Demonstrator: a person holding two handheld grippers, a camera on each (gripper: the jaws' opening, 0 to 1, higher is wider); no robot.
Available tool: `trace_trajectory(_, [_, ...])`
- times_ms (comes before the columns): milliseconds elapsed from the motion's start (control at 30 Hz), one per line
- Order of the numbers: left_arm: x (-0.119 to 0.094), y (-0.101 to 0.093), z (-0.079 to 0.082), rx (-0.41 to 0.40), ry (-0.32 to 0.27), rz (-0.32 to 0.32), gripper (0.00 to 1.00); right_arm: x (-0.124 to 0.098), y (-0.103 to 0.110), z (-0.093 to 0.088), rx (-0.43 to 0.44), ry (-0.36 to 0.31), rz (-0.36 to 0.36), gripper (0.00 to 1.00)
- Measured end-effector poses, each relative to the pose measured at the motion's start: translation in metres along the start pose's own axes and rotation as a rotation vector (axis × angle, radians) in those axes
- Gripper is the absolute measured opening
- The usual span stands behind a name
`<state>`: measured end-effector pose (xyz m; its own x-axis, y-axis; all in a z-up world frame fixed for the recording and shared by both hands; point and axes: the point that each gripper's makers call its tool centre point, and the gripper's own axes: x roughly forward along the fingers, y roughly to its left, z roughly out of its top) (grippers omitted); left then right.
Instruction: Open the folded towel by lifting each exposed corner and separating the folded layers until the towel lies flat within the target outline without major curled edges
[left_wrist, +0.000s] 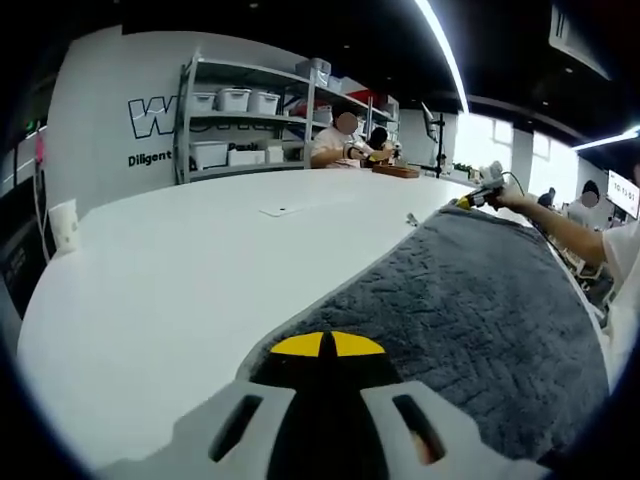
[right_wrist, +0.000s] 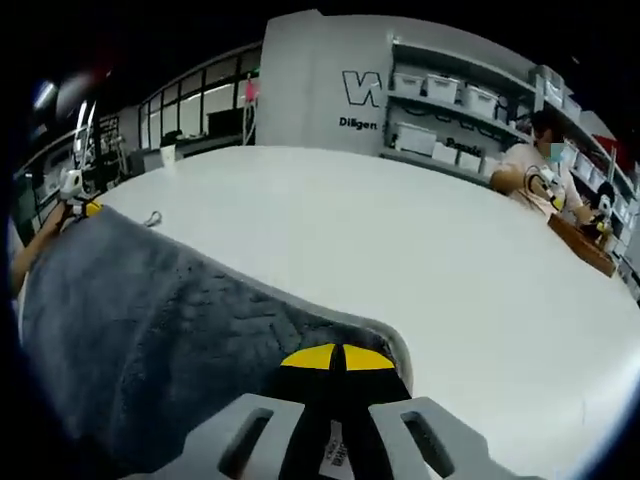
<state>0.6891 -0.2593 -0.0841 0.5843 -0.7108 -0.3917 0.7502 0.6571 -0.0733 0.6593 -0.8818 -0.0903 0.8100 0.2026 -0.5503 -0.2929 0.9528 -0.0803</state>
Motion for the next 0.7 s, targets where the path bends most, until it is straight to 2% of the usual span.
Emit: trace_trajectory(700, [0.0004,-0.0005,0.0002,-0.005,-0.002,-0.002,0.0,0.0072,-0.0082,0.0038,-0.024,0.022,-0.012,0.0])
